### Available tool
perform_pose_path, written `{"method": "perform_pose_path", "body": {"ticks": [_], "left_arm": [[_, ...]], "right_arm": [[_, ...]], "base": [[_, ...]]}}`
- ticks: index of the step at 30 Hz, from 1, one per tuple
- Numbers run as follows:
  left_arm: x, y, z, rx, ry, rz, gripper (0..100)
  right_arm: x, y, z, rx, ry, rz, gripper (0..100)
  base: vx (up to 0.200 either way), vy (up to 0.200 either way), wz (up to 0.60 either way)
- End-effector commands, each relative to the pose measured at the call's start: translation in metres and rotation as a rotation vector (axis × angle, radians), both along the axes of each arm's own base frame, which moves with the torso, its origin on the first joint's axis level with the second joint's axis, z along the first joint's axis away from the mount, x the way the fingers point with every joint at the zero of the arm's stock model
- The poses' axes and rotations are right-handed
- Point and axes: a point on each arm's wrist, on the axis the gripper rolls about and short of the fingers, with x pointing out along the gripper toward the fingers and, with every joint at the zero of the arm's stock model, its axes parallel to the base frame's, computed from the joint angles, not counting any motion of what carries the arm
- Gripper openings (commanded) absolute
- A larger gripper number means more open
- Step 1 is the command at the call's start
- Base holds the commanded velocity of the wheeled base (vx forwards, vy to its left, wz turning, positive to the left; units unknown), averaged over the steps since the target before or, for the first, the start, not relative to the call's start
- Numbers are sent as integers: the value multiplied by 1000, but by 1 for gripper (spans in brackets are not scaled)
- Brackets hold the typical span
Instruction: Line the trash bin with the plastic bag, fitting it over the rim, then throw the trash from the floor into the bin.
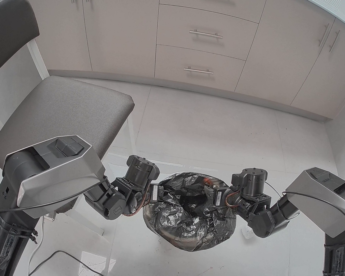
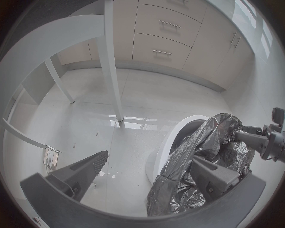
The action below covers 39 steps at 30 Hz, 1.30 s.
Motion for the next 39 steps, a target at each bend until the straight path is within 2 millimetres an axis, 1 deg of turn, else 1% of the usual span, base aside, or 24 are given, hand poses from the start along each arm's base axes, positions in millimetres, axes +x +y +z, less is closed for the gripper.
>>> {"method": "perform_pose_path", "body": {"ticks": [1, 8, 13, 17, 20, 27, 33, 39], "left_arm": [[2, -1, -3, 0, 1, 1, 100], [9, 5, -2, -4, -9, 21, 100], [13, 7, -1, -6, -17, 27, 100], [15, 8, 1, -9, -24, 29, 100], [20, 9, 2, -13, -32, 36, 100], [24, 12, 2, -11, -28, 44, 100], [28, 15, -9, -2, -16, 54, 100], [35, 17, -13, -4, -26, 62, 100]], "right_arm": [[15, -3, -3, -1, -11, -19, 100], [30, -4, -4, -18, -49, -62, 100], [39, -5, -6, -23, -32, -76, 100], [42, -5, -5, -22, -38, -77, 100], [45, -3, -1, -16, -53, -77, 100], [51, -8, 5, -19, -51, -90, 100], [59, -14, 5, -16, -56, -111, 100], [65, -18, 3, -17, -65, -128, 100]], "base": [[0, 0, 0], [0, 0, 0], [0, 0, 0], [0, 0, 0], [0, 0, 0], [0, 0, 0], [0, 0, 0], [0, 0, 0]]}}
